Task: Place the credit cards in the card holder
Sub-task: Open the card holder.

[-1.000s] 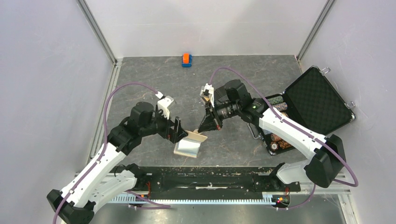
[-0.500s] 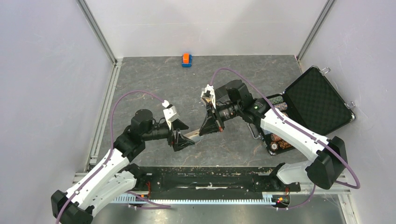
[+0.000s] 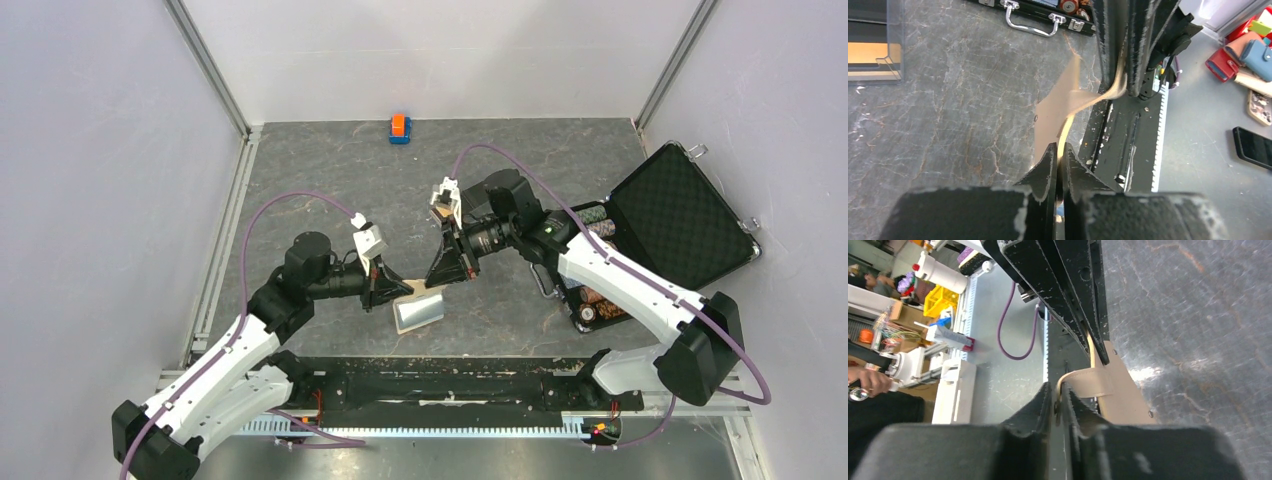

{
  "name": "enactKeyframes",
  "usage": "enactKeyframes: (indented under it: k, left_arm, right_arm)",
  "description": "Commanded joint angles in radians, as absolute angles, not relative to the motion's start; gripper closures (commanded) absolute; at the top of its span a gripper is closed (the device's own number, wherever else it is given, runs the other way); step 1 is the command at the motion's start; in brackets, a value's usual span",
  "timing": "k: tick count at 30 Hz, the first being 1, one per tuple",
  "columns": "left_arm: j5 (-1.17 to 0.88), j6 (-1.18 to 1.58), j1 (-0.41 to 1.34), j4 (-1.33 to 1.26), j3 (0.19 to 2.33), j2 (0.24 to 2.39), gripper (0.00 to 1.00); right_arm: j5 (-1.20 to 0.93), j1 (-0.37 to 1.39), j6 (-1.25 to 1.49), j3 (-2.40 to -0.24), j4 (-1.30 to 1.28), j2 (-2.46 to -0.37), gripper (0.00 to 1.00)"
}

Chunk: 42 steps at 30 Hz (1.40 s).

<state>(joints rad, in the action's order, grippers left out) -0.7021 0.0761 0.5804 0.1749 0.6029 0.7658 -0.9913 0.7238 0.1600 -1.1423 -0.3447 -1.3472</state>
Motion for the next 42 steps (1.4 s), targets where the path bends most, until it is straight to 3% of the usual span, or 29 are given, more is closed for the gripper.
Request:
enactKeyframes:
  k: [1, 6, 9, 11, 19, 22, 26, 29, 32, 35, 36, 38, 39, 40, 42]
  left_arm:
    - [-0.68, 0.093, 0.583, 0.144, 0.625, 0.764, 0.98]
    - [-0.628, 0.143, 0.583, 0.146, 0.648, 0.743, 0.98]
    - [-0.623, 0.165, 0.583, 0.164, 0.667, 0.73, 0.98]
    - [-0.632, 0.179, 0.583, 0.162, 0.674, 0.726, 0.98]
    - [-0.704, 0.249, 0.583, 0.142, 0.709, 0.735, 0.98]
    - [-0.727, 0.289, 0.583, 0.118, 0.713, 0.753, 0.98]
    - [-0.751, 0.338, 0.583, 0.071, 0.705, 0.774, 0.98]
    - [-0.761, 0.364, 0.583, 0.051, 0.703, 0.787, 0.98]
    - [-0.757, 0.37, 0.583, 0.043, 0.702, 0.792, 0.98]
    - [-0.737, 0.369, 0.583, 0.039, 0.703, 0.789, 0.98]
    - [-0.725, 0.366, 0.583, 0.041, 0.702, 0.788, 0.96]
    - [-0.668, 0.356, 0.583, 0.06, 0.7, 0.781, 0.8]
    - [-0.627, 0.347, 0.583, 0.09, 0.703, 0.776, 0.61]
    - [-0.582, 0.336, 0.583, 0.126, 0.706, 0.774, 0.34]
    - [-0.535, 0.306, 0.583, 0.182, 0.719, 0.773, 0.15]
  right_arm:
    - [-0.976, 0.717, 0.182, -1.18, -0.285, -1.336, 0.7]
    - [-0.835, 0.631, 0.206, -1.108, -0.267, -1.278, 0.22]
    - [-0.814, 0.579, 0.215, -1.029, -0.205, -1.217, 0.06]
    - [-0.84, 0.562, 0.214, -0.994, -0.174, -1.2, 0.02]
    - [-0.994, 0.56, 0.263, -0.899, -0.008, -1.193, 0.02]
    - [-1.037, 0.564, 0.312, -0.88, 0.093, -1.207, 0.09]
    - [-1.064, 0.581, 0.437, -0.831, 0.25, -1.228, 0.31]
    - [-1.059, 0.604, 0.48, -0.82, 0.314, -1.244, 0.41]
    - [-1.06, 0.625, 0.481, -0.831, 0.318, -1.27, 0.65]
    - [-1.062, 0.632, 0.48, -0.834, 0.315, -1.286, 0.98]
    - [-1.053, 0.632, 0.478, -0.834, 0.312, -1.285, 1.0]
    - [-1.029, 0.628, 0.48, -0.836, 0.308, -1.283, 1.0]
    - [-1.009, 0.626, 0.484, -0.838, 0.303, -1.283, 1.0]
    - [-0.995, 0.622, 0.487, -0.84, 0.297, -1.282, 1.0]
    - [-0.963, 0.614, 0.492, -0.845, 0.285, -1.281, 1.0]
